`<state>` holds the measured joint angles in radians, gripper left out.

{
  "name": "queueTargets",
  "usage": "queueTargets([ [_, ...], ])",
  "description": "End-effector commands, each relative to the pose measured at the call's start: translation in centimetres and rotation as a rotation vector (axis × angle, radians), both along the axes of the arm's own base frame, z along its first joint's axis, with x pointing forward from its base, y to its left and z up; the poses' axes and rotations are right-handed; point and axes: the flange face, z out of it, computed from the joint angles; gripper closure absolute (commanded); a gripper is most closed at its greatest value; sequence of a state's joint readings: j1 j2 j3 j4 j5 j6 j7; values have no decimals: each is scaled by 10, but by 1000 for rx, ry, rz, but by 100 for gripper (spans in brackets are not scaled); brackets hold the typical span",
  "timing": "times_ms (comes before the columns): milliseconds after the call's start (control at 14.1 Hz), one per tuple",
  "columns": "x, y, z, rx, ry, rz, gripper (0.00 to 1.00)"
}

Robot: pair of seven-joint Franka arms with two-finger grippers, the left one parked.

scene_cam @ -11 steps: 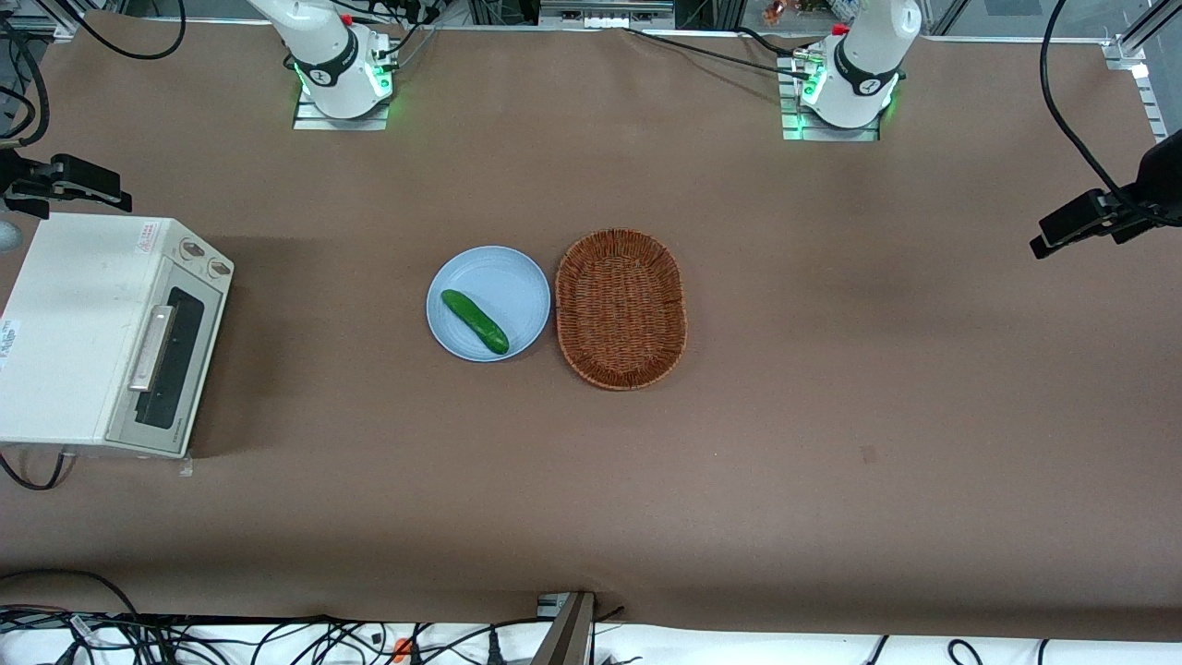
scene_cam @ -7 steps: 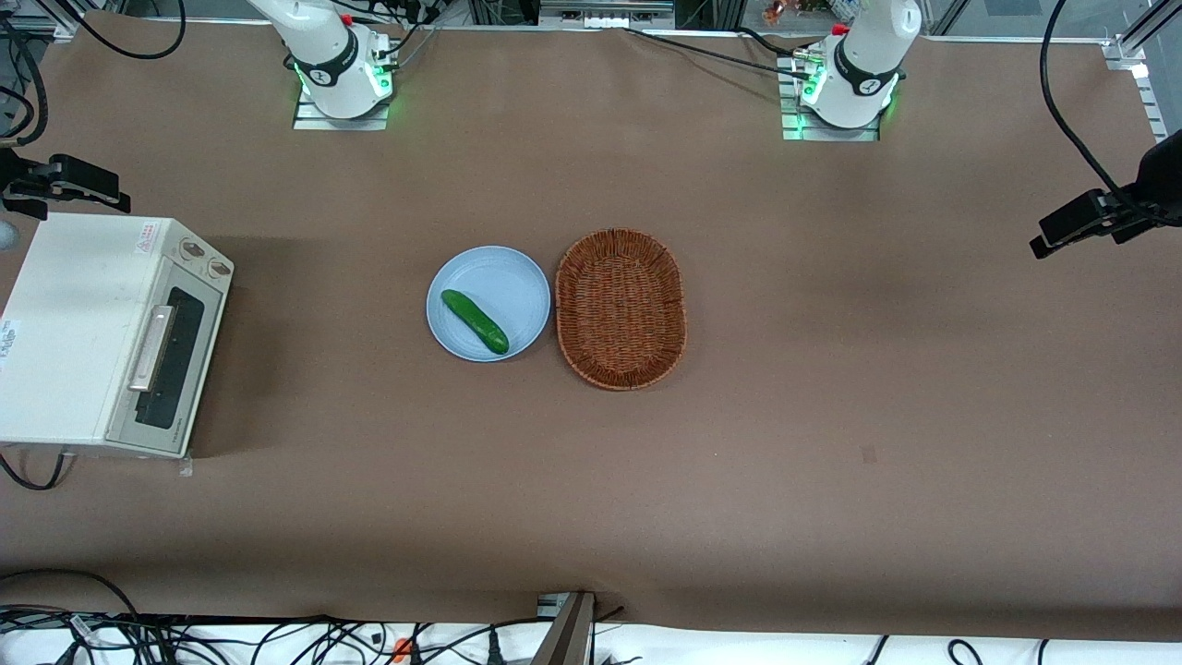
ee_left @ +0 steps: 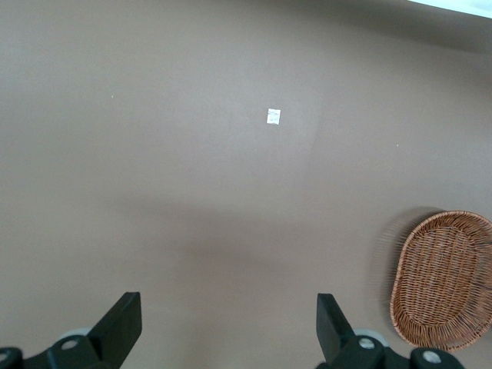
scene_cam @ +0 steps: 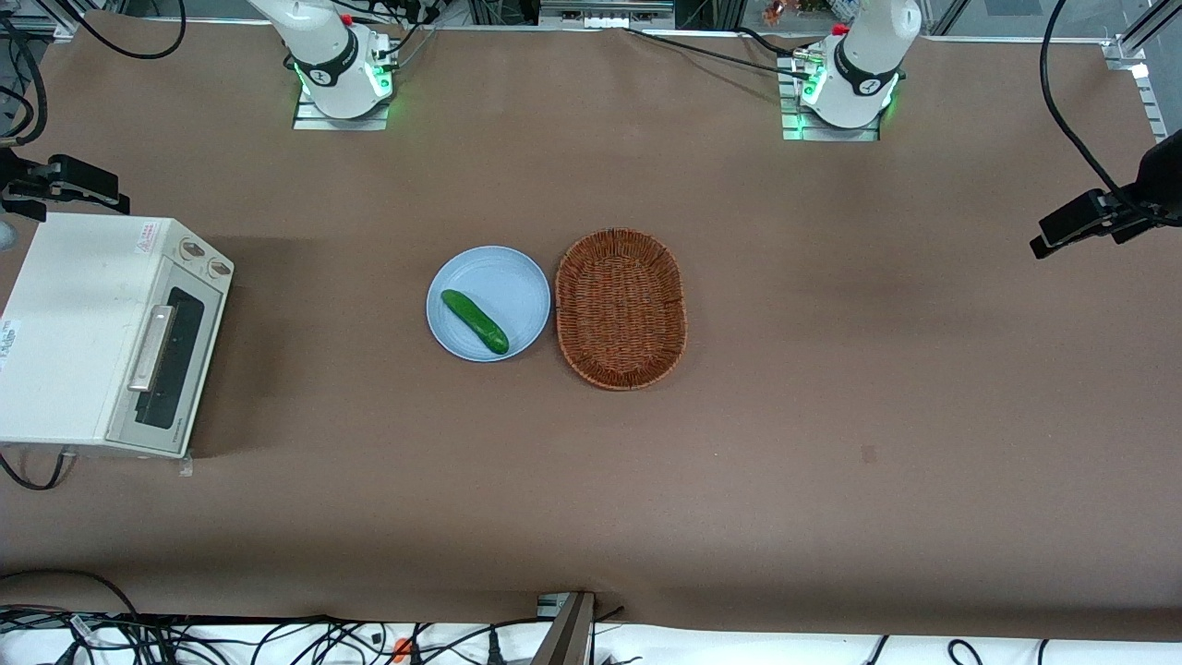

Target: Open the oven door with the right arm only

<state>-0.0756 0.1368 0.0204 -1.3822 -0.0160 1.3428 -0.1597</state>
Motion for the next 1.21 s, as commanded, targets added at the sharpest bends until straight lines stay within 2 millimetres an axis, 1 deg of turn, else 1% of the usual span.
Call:
queueTargets([
  [0,-2,4,5,-13,-10,1,0],
  [284,-1,4,3,-13,-9,-1,0],
  [568,0,13,2,-40,-8,21,0],
  [1136,0,14,2,-37,-5,22,0],
])
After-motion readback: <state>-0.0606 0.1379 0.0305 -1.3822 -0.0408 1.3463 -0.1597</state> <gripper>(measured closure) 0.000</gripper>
